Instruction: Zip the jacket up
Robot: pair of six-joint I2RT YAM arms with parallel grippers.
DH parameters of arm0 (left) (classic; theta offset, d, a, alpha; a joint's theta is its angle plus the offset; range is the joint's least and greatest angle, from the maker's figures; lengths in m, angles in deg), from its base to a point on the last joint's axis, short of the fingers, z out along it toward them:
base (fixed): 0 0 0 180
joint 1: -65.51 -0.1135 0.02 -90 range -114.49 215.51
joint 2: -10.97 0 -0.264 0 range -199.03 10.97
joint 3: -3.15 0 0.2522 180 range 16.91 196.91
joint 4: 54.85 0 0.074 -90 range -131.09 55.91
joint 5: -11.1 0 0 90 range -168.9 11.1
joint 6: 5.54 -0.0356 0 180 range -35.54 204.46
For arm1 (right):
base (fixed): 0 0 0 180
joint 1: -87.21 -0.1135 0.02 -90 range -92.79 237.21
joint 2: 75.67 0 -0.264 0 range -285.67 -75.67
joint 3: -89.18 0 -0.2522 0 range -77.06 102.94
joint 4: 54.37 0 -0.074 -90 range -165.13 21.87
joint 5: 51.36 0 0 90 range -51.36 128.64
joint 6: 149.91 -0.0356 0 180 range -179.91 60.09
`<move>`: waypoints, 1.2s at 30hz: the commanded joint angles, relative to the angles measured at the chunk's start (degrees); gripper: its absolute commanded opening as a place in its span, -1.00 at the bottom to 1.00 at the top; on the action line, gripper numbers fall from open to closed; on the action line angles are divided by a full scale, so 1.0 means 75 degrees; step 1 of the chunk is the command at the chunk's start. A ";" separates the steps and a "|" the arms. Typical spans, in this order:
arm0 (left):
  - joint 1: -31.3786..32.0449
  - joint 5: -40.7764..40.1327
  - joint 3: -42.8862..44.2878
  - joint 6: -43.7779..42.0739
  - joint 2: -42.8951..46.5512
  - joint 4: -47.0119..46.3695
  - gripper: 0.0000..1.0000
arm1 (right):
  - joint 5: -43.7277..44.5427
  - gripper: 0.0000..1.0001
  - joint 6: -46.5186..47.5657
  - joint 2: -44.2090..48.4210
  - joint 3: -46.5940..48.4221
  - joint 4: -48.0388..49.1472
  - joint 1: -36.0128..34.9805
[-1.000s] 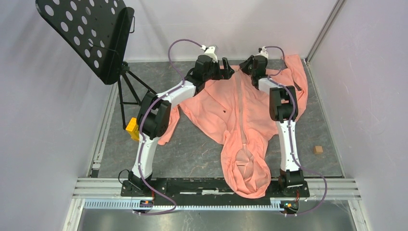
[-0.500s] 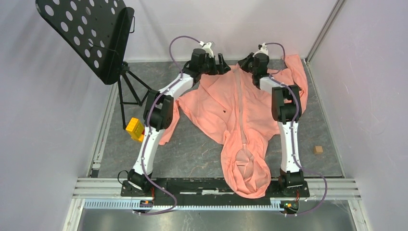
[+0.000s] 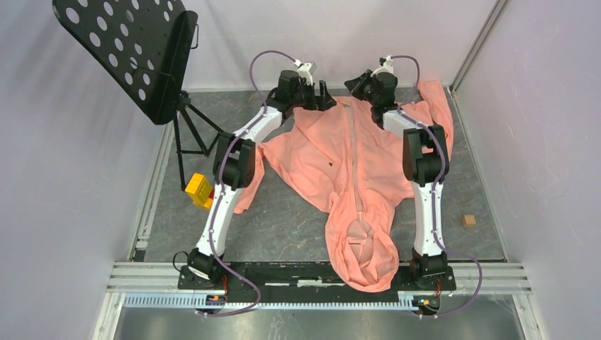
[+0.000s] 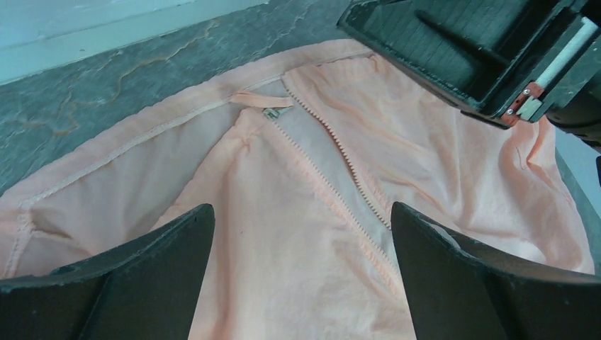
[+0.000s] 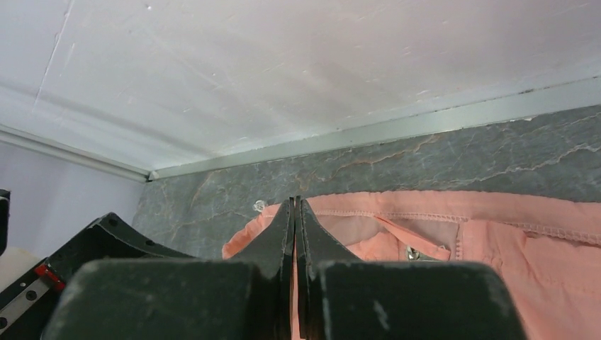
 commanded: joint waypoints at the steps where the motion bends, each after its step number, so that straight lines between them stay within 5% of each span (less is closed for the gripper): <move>1: 0.0037 0.0136 0.0564 -0.0405 -0.0202 -0.0530 0.99 | -0.0045 -0.99 -0.0031 0.0685 -0.0169 0.0154 -0.0044; 4: 0.0023 -0.0146 0.0628 -0.0183 -0.0228 -0.0404 0.95 | 0.0182 -0.98 0.0718 0.0653 -0.0122 -0.0012 -0.0070; 7: 0.0014 -0.0325 0.0431 -0.0012 -0.0049 -0.0320 0.94 | 0.0595 -0.55 0.1590 0.0291 0.0459 -0.0880 -0.0122; 15: 0.0012 -0.0500 -0.0997 0.0670 0.0787 -0.0713 0.96 | 0.0217 0.01 0.3965 -0.0401 0.1370 -0.1655 -0.0154; 24: 0.0009 -0.0472 -0.1674 0.1213 0.1181 -0.1144 0.96 | 0.0933 0.14 0.4814 -0.1041 0.2172 -0.2510 -0.0385; 36: 0.0013 -0.0259 -0.2322 0.1482 0.1557 -0.1907 0.95 | 0.1720 -0.07 0.4562 -0.1590 0.2556 -0.3050 -0.0588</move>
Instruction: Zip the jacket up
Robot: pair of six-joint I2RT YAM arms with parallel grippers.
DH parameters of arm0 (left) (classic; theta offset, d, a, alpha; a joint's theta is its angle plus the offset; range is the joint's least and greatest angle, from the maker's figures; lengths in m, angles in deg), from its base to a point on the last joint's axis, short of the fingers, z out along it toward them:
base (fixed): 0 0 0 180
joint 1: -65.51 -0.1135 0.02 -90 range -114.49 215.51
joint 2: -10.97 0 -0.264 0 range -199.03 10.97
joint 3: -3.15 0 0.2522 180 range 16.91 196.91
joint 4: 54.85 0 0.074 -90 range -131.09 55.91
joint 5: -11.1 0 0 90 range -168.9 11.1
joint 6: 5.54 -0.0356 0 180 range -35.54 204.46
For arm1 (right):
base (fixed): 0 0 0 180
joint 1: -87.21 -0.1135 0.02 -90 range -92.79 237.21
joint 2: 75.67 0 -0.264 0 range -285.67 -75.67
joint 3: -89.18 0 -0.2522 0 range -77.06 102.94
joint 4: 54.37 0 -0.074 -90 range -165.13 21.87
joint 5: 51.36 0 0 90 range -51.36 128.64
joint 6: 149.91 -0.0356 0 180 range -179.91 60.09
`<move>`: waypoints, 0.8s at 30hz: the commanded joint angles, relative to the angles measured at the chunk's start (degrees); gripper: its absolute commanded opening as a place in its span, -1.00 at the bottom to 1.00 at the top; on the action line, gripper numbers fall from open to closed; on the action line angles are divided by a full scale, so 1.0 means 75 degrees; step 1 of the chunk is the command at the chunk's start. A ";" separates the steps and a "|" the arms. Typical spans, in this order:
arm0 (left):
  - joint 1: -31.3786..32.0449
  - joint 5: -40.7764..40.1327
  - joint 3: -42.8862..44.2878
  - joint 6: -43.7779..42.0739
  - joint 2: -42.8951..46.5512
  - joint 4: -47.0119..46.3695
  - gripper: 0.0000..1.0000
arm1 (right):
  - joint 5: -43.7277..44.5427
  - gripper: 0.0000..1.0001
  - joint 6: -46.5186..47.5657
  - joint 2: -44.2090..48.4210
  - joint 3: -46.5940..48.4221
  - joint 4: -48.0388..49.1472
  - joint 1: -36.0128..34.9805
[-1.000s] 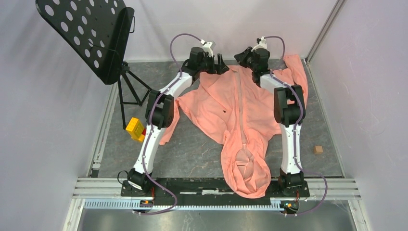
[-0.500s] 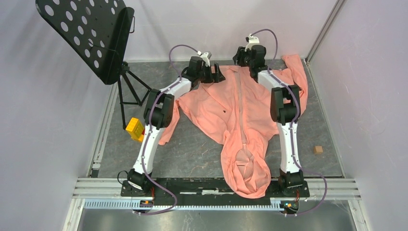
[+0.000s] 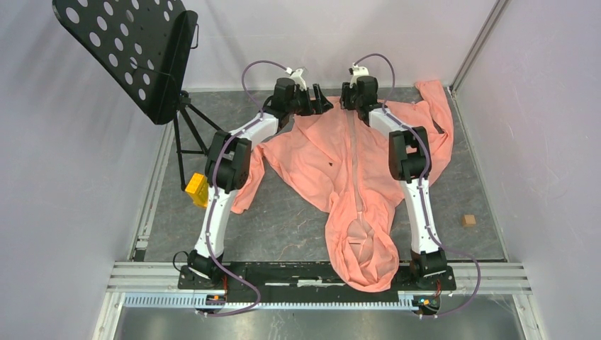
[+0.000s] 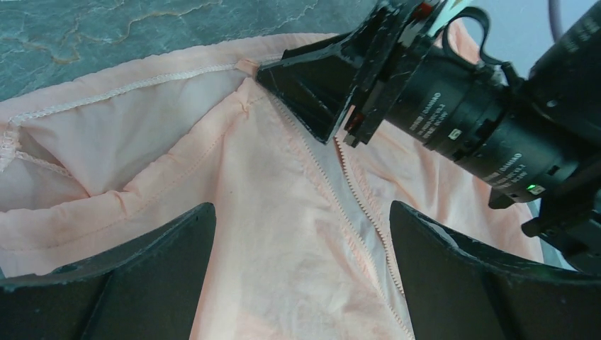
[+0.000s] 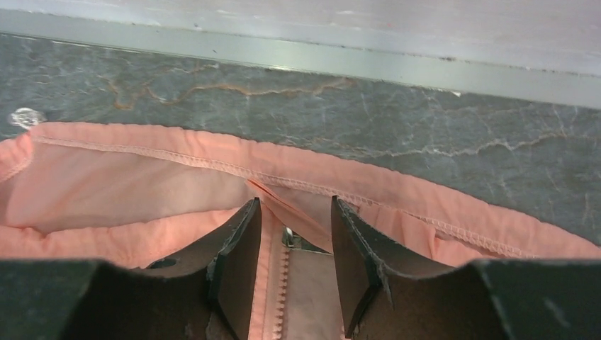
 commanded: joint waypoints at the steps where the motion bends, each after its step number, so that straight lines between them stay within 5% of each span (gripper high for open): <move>1: -0.0024 0.0219 -0.0224 0.0327 0.0585 -0.0659 0.95 | 0.0427 -0.08 0.0045 -0.0094 0.0310 -0.0169 -0.0132; 6: -0.0025 0.0237 -0.0300 0.0357 0.0633 -0.0748 0.95 | 0.1163 -0.17 0.0351 -0.0209 0.0438 -0.0342 -0.0294; 11: -0.0031 0.0249 -0.0356 0.0386 0.0653 -0.0818 0.95 | 0.1434 -0.50 0.0483 -0.0236 0.0541 -0.0129 -0.0306; 19: -0.0027 0.0296 -0.0222 0.0348 0.0539 -0.0801 0.96 | 0.1038 -0.95 0.0121 0.0518 -0.0078 0.0739 -0.0299; 24: -0.0024 0.0497 0.0704 -0.0123 0.0077 -0.0068 0.99 | 0.0392 -1.00 -0.0598 0.1296 -0.0905 0.1488 -0.0248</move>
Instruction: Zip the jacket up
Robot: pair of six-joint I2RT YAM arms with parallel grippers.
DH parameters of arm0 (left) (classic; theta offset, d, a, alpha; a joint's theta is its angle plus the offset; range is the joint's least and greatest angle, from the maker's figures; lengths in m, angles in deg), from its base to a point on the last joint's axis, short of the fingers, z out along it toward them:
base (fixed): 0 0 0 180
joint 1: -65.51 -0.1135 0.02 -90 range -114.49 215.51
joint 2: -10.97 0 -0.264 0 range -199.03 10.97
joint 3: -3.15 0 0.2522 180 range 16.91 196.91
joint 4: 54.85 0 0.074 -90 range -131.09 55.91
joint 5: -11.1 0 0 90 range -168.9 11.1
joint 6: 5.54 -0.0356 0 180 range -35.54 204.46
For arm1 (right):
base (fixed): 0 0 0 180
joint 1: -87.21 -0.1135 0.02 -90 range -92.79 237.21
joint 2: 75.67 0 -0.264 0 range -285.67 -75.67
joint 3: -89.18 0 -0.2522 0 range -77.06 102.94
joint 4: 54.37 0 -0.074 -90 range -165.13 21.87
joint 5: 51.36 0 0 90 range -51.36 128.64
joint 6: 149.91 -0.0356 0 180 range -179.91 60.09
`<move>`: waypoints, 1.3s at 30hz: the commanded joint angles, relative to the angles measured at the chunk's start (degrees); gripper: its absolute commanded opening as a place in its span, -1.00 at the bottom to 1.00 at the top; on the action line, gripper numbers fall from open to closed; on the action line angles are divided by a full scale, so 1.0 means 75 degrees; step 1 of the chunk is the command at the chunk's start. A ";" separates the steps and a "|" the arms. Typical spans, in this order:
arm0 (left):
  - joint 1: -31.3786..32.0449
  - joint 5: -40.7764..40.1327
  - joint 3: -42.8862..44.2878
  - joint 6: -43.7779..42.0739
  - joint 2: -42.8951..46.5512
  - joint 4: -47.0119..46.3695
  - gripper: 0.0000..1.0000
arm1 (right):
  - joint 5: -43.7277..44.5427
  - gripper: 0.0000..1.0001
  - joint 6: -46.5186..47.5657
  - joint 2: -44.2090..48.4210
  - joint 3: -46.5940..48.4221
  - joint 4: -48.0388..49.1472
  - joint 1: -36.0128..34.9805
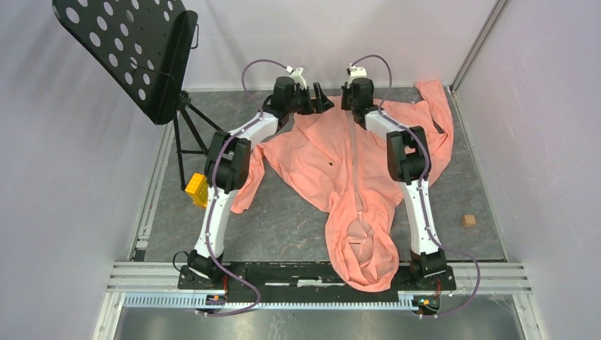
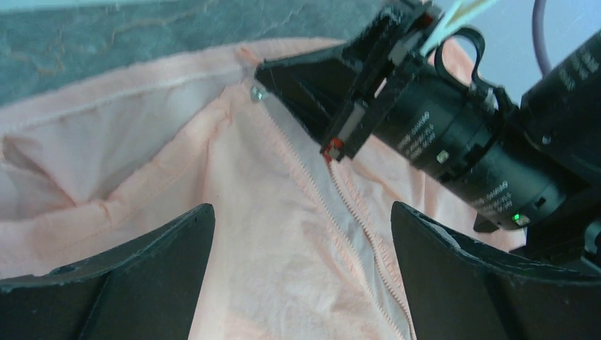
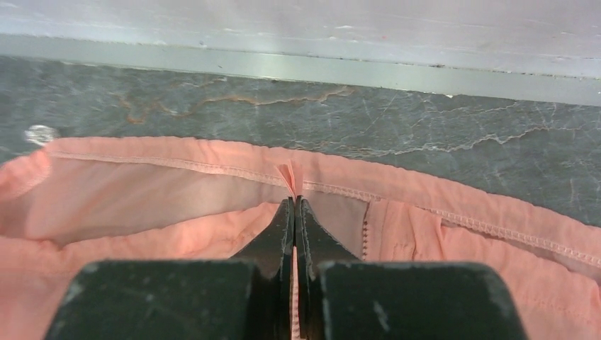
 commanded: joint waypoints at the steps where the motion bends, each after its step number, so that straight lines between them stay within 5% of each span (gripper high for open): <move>1: -0.0023 0.0352 0.1174 -0.0417 -0.0156 0.0408 0.99 | -0.0701 -1.00 -0.0718 0.1261 -0.0548 0.1070 0.0070; 11: -0.0027 0.1282 0.2364 -0.1501 -0.0749 0.0866 0.96 | -0.1882 -1.00 -0.1975 0.1835 -0.1049 0.1349 0.0431; 15: -0.0066 0.1572 0.2348 -0.1489 -0.0794 0.0660 0.75 | -0.2254 -1.00 -0.2305 0.2033 -0.1228 0.1464 0.0443; 19: -0.0075 0.2098 0.2411 -0.1475 -0.0969 0.0246 0.99 | -0.2347 -1.00 -0.2609 0.2401 -0.1676 0.1554 0.0442; 39: -0.0131 0.1464 0.3033 -0.1836 -0.1505 -0.0849 0.97 | -0.3244 -1.00 -0.4087 0.3324 -0.2953 0.2601 0.0434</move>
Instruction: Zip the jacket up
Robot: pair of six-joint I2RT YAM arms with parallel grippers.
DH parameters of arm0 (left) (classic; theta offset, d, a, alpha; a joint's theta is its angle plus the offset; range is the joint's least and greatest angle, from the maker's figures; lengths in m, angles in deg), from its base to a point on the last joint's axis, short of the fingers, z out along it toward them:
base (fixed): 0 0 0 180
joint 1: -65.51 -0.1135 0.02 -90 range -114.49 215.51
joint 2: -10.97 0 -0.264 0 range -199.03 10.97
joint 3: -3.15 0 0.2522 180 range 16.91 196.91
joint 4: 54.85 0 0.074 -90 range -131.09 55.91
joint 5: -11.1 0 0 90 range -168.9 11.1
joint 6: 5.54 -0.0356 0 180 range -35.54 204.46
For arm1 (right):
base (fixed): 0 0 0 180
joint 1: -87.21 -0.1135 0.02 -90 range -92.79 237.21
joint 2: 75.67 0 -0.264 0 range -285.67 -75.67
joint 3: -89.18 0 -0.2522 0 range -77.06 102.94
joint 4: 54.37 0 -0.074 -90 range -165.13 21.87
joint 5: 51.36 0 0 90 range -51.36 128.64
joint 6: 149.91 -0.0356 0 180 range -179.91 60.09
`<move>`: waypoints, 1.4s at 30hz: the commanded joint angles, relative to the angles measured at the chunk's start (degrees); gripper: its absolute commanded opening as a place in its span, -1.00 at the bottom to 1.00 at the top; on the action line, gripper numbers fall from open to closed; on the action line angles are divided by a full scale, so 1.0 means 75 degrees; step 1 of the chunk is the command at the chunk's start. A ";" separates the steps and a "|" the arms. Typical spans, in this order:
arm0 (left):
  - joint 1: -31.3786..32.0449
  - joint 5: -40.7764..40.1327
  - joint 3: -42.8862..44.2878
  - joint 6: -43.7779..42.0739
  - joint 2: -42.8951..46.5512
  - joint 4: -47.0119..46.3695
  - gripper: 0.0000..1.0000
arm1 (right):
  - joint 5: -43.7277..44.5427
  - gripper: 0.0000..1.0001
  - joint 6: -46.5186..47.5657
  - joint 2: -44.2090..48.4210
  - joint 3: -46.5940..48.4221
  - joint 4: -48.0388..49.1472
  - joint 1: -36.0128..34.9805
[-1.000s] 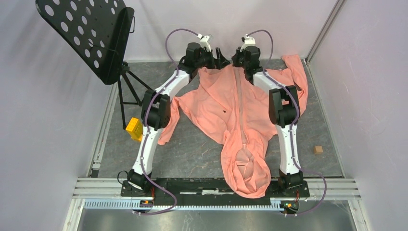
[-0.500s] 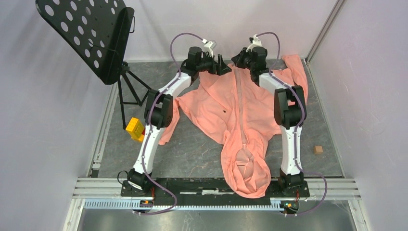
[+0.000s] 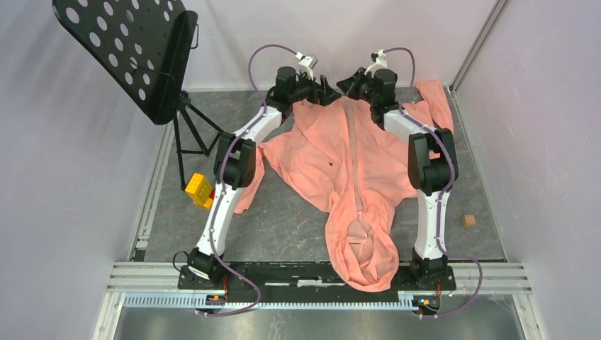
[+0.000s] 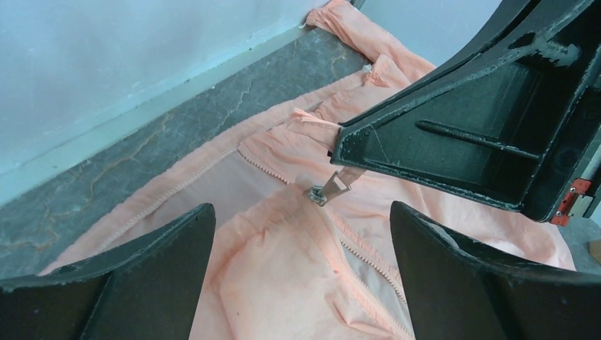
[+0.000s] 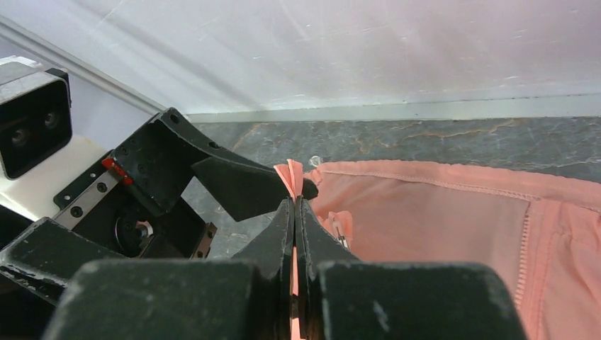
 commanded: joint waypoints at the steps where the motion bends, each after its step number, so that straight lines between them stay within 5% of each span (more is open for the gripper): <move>1: -0.0078 0.0223 0.0406 -0.0418 -0.0188 -0.1015 0.98 | -0.0284 -1.00 -0.0550 0.0545 -0.0129 0.0680 -0.0018; 7: -0.0115 0.1256 0.1028 0.0199 -0.0646 -0.1684 0.76 | -0.0427 -0.99 -0.1123 0.0468 -0.0243 0.1100 -0.0009; 16: -0.0121 0.1163 0.1047 0.0118 -0.0692 -0.1503 0.48 | -0.0574 -1.00 -0.1532 0.0469 -0.0329 0.1386 -0.0004; 25: -0.0118 0.1002 0.0215 0.0312 -0.0212 -0.2063 -0.07 | -0.0544 -1.00 -0.1508 0.0425 -0.0302 0.1336 -0.0005; 32: -0.0127 0.1074 -0.0272 0.0520 0.0067 -0.2371 -0.14 | -0.0548 -1.00 -0.1486 0.0466 -0.0307 0.1322 -0.0007; 42: -0.0136 0.1053 -0.0837 0.1177 0.0356 -0.3295 0.38 | -0.0546 -1.00 -0.1504 0.0471 -0.0309 0.1337 -0.0005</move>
